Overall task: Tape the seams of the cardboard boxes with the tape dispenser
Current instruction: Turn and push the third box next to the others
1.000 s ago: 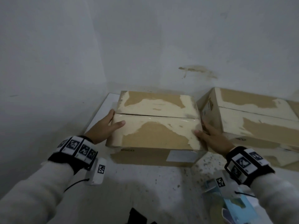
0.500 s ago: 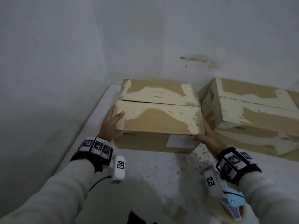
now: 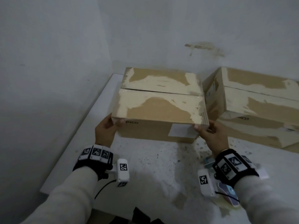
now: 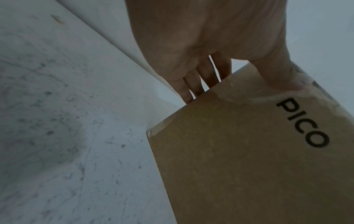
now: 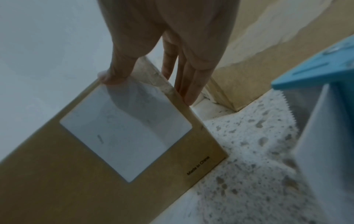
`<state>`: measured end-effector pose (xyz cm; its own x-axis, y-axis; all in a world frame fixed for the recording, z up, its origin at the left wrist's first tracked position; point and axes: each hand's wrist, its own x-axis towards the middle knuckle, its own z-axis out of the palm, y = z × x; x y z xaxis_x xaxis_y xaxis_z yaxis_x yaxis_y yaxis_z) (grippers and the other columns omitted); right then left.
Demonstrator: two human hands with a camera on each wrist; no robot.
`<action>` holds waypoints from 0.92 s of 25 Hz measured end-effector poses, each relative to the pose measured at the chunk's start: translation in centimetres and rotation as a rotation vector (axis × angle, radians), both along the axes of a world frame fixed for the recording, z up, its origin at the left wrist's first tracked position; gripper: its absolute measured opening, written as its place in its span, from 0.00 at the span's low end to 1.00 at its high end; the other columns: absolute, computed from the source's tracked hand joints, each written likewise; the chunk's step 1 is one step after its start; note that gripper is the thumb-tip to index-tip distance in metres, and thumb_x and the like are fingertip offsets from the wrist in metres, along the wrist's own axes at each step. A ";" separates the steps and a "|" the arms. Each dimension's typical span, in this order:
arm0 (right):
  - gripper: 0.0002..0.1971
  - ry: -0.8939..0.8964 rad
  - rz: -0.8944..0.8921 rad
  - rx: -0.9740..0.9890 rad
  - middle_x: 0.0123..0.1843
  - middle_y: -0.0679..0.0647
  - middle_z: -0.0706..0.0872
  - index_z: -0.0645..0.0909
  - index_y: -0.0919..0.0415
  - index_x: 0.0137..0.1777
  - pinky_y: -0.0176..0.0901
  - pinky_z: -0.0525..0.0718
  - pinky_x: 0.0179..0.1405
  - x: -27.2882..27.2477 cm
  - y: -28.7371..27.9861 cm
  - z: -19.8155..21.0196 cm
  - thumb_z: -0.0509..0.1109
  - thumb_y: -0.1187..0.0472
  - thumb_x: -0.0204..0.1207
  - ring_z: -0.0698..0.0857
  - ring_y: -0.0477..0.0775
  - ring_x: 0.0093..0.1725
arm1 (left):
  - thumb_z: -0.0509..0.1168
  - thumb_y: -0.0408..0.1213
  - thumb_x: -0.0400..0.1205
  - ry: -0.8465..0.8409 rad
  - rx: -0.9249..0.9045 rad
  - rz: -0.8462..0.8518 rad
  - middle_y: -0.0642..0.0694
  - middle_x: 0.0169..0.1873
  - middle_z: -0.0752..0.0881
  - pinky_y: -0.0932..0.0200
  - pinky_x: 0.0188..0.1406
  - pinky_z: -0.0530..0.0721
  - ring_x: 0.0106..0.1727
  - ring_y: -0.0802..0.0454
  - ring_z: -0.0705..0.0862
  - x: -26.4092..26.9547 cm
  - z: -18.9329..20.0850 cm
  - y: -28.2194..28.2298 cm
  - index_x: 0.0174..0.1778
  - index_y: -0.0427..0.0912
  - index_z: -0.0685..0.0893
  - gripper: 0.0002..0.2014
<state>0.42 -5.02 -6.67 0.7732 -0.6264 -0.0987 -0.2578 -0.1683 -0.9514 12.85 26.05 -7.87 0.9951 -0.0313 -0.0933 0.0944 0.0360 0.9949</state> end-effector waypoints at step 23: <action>0.11 -0.192 -0.287 0.223 0.42 0.52 0.85 0.72 0.52 0.38 0.47 0.84 0.44 -1.0 2.0 0.3 0.70 0.64 0.76 0.84 0.54 0.46 | 0.67 0.28 0.79 0.100 -0.263 0.255 0.49 0.32 0.86 0.61 0.42 0.88 0.40 0.52 0.84 -0.9 0.6 -0.2 0.33 0.45 0.74 0.13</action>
